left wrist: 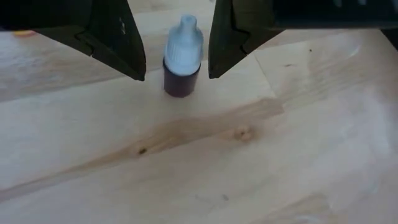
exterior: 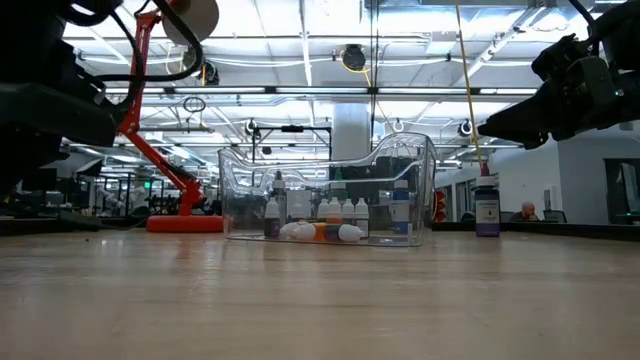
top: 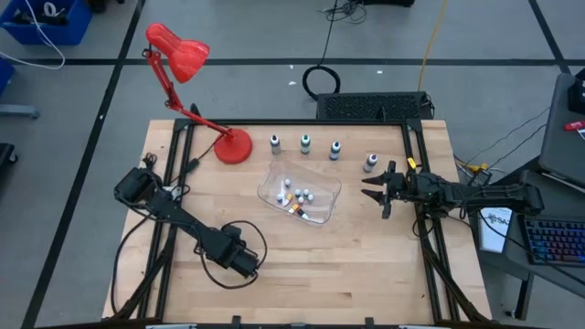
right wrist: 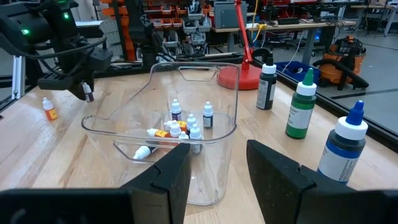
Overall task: Pick & Place food coloring
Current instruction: Put the small black food coloring bottle in the transparent bin
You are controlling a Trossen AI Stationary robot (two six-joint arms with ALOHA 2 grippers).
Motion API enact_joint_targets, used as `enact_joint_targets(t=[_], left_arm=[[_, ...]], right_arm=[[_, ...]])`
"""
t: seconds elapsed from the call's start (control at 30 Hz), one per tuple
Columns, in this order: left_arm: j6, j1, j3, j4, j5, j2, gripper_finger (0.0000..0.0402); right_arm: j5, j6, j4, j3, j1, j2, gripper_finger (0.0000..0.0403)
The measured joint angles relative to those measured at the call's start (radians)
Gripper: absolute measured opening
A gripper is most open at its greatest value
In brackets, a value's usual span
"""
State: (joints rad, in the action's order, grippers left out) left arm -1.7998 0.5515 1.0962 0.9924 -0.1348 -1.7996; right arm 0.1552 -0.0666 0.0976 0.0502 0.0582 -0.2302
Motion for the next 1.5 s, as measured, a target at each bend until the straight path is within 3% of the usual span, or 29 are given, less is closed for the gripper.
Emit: enact_joint_targets(t=[0.7, 1.33, 1.5], left_arm=[[0.045, -0.006, 0.0, 0.001, -0.032, 0.002, 0.0132], [0.04, -0.007, 0.001, -0.001, -0.014, 0.003, 0.0132], [0.045, -0.009, 0.001, 0.001, -0.008, 0.003, 0.015]], right_arm=[[0.0, 0.0, 0.0, 0.0, 0.0, 0.0, 0.0144], [0.0, 0.0, 0.0, 0.0, 0.0, 0.0, 0.0144], [0.0, 0.0, 0.0, 0.0, 0.0, 0.0, 0.0144]])
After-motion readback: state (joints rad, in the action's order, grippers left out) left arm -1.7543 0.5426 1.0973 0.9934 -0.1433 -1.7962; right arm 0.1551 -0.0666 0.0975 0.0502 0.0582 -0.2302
